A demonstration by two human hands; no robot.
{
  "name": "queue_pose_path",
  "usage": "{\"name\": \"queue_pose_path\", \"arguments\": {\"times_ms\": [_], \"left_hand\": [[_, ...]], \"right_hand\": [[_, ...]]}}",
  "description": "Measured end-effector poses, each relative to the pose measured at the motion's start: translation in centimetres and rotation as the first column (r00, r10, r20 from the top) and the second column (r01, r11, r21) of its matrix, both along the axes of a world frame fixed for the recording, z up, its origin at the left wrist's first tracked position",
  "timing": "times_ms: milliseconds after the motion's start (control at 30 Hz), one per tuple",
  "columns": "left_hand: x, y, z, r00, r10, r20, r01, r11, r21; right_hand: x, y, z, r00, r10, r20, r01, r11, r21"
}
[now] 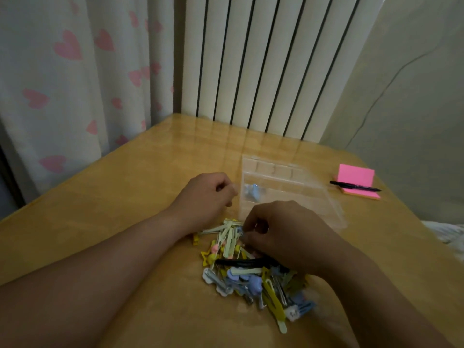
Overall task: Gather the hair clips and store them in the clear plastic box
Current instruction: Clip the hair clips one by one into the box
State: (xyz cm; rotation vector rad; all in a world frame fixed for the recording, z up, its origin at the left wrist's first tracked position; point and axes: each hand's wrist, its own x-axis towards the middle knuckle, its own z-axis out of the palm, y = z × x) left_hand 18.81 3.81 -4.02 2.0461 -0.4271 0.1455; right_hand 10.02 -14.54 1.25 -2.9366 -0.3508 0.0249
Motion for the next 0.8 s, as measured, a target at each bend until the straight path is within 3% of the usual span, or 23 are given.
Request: {"name": "queue_pose_path", "arguments": {"times_ms": [300, 433, 567, 700, 800], "left_hand": [[-0.5, -0.1, 0.2, 1.0, -0.008, -0.004, 0.008, 1.0, 0.007], [-0.4, 0.0, 0.2, 1.0, -0.006, -0.003, 0.006, 1.0, 0.007], [-0.2, 0.0, 0.0, 1.0, -0.015, -0.004, 0.015, 1.0, 0.023], [-0.1, 0.0, 0.1, 0.999, -0.026, -0.025, 0.026, 0.999, 0.019], [-0.1, -0.1, 0.1, 1.0, -0.014, -0.026, 0.015, 1.0, 0.009]], "right_hand": [[-0.4, -0.1, 0.4, 0.999, 0.039, -0.007, -0.039, 0.998, -0.041], [-0.1, -0.8, 0.9, 1.0, 0.022, -0.007, -0.021, 0.994, 0.109], [0.3, -1.8, 1.4, 0.996, -0.028, 0.083, -0.006, 0.921, 0.389], [1.8, -3.1, 1.3, 0.95, -0.246, 0.191, 0.093, 0.81, 0.578], [4.5, -3.6, 1.6, 0.911, -0.368, 0.185, 0.205, 0.795, 0.571]]}}
